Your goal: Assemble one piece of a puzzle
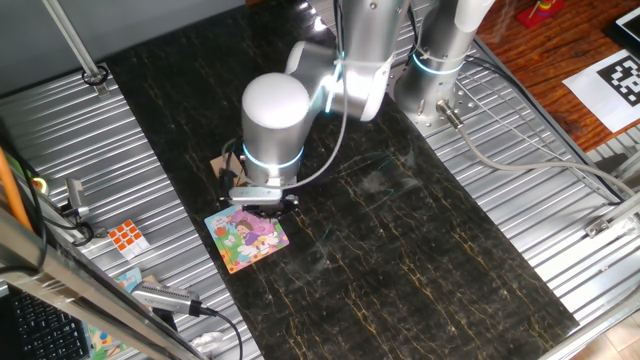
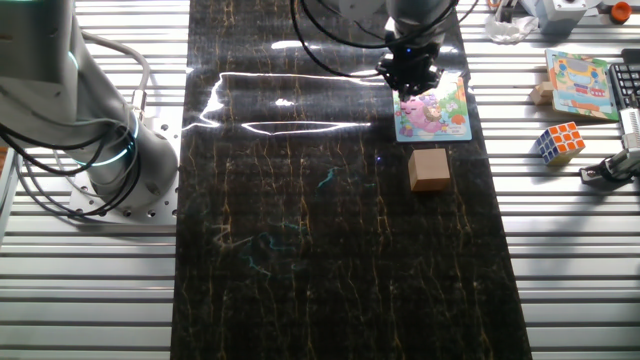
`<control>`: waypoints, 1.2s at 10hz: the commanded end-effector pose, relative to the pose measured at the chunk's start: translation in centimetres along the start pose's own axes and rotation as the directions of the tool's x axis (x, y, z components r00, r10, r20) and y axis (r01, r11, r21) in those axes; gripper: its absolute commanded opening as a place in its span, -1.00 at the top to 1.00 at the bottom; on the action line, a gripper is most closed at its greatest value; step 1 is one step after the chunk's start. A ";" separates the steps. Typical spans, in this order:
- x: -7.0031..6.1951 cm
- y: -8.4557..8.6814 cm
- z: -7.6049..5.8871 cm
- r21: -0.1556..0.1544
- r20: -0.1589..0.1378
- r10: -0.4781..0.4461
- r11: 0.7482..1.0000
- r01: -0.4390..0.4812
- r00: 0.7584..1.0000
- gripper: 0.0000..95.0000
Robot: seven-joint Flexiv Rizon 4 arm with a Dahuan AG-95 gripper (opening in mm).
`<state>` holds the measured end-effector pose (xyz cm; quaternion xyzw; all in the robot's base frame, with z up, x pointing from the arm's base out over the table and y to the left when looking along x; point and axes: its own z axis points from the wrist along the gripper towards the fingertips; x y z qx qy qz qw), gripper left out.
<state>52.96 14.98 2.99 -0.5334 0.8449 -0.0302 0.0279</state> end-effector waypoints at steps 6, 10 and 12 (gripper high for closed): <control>-0.4 -0.1 1.3 -0.002 0.011 0.053 0.999 -0.053 0.999 1.00; -0.6 -0.6 2.7 -0.001 0.018 0.037 0.999 -0.037 0.999 1.00; -0.8 -0.4 2.7 -0.006 0.018 0.032 0.999 -0.032 0.999 1.00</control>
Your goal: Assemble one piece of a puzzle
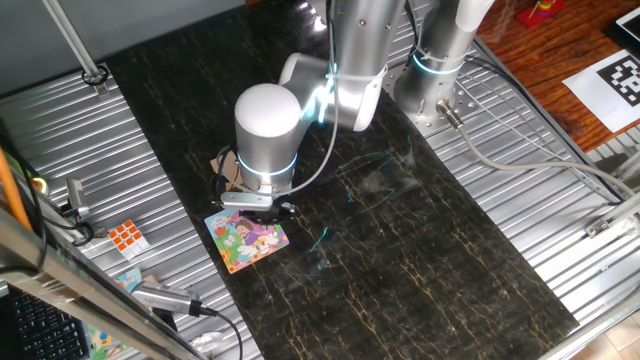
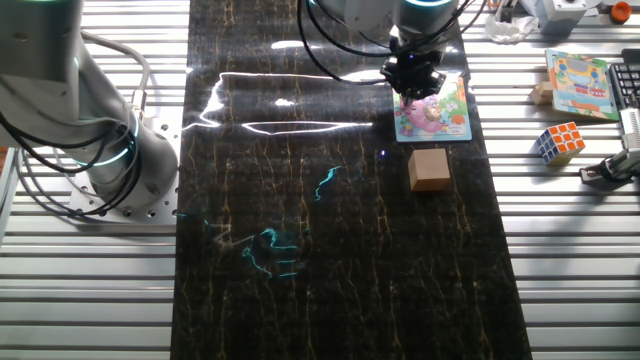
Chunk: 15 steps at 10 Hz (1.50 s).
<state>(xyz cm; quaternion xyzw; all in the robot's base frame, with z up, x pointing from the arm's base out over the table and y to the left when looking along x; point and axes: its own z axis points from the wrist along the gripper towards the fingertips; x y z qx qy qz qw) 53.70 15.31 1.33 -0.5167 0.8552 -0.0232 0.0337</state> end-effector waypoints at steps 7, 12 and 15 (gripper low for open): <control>-1.0 0.0 -0.1 0.002 -0.003 0.005 1.000 -0.005 1.000 1.00; -1.0 -0.1 -0.1 0.005 -0.001 0.000 1.000 0.000 1.000 1.00; -1.3 -0.4 -0.2 0.007 -0.002 -0.002 1.000 0.002 1.000 1.00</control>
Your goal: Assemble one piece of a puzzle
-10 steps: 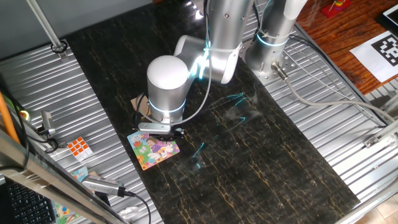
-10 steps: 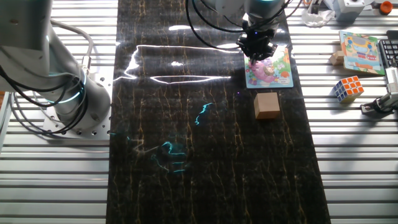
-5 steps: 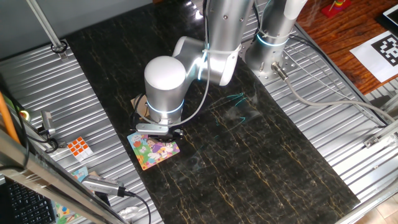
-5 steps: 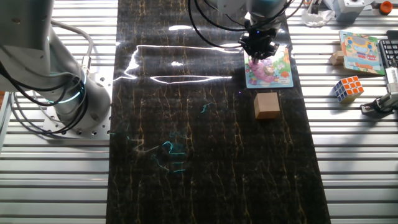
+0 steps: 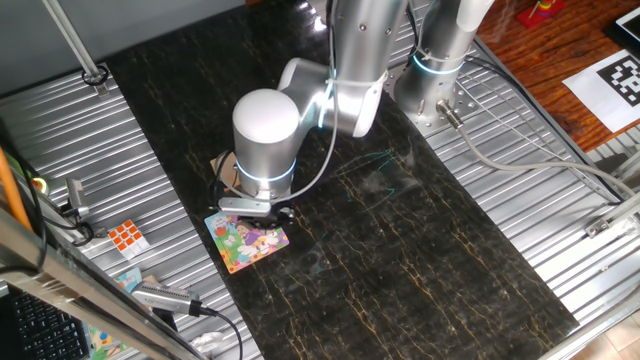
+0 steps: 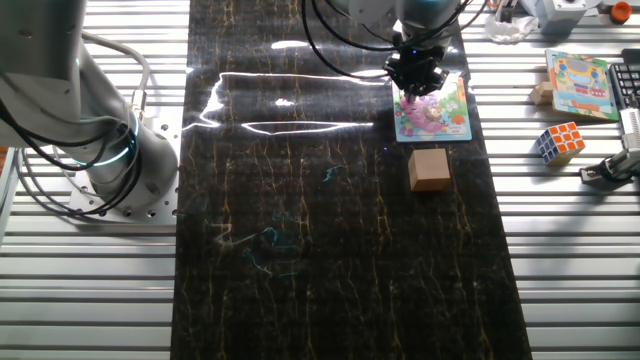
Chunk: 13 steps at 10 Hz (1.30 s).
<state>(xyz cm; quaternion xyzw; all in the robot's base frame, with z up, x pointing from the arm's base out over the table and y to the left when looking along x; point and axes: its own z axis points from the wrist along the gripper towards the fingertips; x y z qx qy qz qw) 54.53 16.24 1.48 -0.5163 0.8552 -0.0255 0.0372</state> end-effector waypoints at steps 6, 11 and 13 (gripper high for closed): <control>-0.4 -0.6 0.0 0.003 -0.009 -0.023 1.000 0.023 1.000 1.00; -0.5 -0.5 0.1 0.002 -0.013 -0.011 1.000 0.011 1.000 1.00; -0.4 -0.4 0.2 0.003 -0.015 -0.012 1.000 0.012 1.000 1.00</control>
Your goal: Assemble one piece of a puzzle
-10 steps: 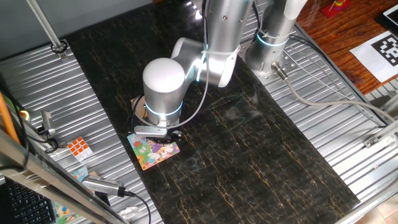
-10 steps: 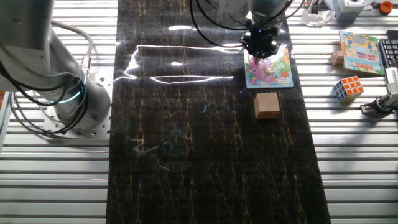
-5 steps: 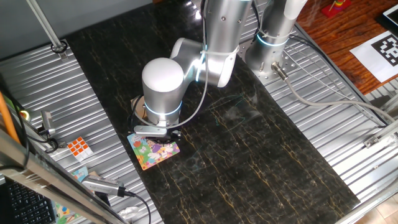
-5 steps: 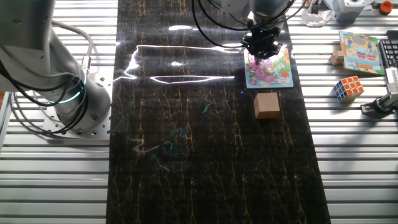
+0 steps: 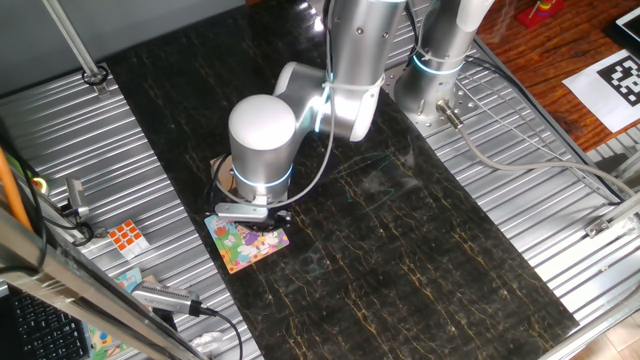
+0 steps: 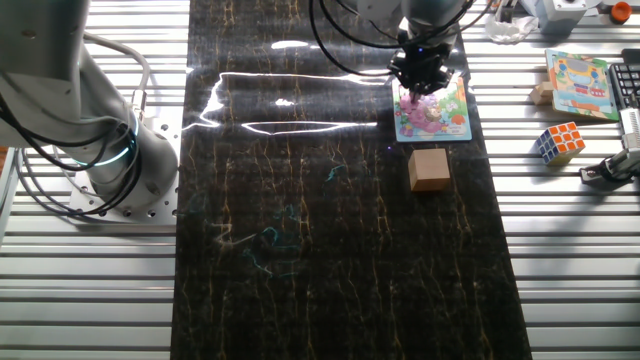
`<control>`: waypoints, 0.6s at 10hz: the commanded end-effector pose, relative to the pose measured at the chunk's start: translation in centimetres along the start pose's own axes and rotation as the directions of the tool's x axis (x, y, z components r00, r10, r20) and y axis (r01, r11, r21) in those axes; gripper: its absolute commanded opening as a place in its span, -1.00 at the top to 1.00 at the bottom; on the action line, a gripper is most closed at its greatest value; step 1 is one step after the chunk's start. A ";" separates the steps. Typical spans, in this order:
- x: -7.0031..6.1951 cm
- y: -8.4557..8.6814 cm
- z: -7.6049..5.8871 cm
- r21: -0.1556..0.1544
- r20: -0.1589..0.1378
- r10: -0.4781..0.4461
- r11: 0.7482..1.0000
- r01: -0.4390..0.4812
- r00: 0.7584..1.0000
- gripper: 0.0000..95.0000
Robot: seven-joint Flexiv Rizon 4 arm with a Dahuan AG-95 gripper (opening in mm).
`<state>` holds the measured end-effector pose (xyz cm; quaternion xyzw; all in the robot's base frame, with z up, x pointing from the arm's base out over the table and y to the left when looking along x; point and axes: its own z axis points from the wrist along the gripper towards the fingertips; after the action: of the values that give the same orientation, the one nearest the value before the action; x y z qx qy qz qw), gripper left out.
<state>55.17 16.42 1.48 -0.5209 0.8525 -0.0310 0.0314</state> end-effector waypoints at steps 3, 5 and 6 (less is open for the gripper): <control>0.0 0.2 -0.2 -0.009 -0.004 0.022 1.000 -0.022 1.000 1.00; 0.1 0.4 -0.5 -0.020 -0.005 0.026 0.999 -0.026 1.000 1.00; 0.2 0.4 -0.5 -0.022 -0.002 0.025 0.999 -0.025 1.000 1.00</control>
<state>54.68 16.45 1.95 -0.5111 0.8590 -0.0197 0.0245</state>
